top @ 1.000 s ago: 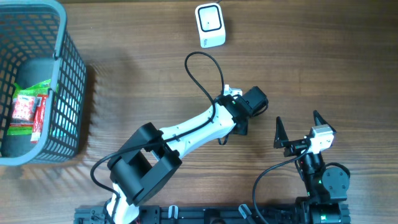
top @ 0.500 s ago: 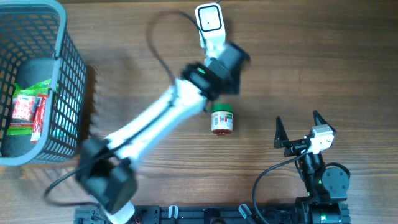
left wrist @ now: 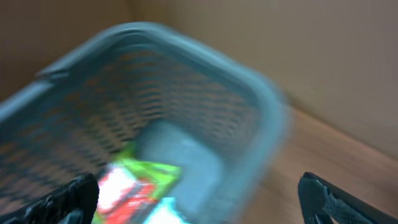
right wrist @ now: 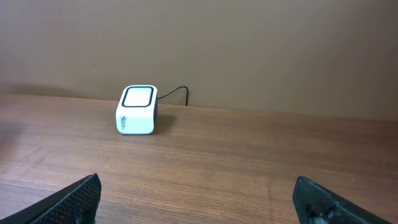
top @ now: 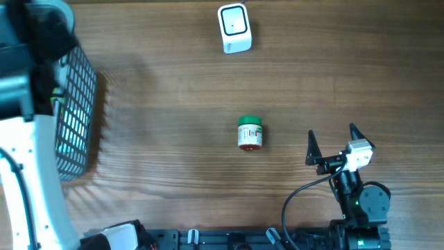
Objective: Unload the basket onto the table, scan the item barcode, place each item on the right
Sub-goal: 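Move the left gripper back into the basket and grasp snack items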
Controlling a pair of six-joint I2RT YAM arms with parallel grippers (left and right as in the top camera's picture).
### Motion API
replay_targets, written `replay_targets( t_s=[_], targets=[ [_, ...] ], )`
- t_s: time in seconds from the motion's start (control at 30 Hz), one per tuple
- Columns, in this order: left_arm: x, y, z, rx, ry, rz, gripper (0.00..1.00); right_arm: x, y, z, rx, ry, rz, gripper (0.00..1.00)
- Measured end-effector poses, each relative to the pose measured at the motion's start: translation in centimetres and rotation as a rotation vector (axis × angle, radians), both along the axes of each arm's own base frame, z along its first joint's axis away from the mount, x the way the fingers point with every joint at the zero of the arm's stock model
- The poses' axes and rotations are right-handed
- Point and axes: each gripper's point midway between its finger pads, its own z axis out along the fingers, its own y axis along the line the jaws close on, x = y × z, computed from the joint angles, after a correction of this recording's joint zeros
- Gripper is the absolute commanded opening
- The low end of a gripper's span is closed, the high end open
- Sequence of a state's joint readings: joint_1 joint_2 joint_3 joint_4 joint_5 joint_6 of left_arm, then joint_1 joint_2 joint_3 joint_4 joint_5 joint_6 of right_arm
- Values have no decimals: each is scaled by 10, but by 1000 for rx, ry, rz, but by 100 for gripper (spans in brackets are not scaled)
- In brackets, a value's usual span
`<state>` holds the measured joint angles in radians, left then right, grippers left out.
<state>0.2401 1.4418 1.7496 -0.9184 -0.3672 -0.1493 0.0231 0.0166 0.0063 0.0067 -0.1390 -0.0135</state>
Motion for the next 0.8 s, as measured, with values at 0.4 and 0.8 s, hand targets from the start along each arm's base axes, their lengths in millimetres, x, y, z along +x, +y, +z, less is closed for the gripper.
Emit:
replay_targets(
  t_s=[0.4,0.8],
  targets=[
    [-58,125,-145,-192,505,172,100,0,0,0,0,0,0,100],
    [-45,125,-228,-275,741,-81,100,0,0,0,0,0,0,100]
  ],
)
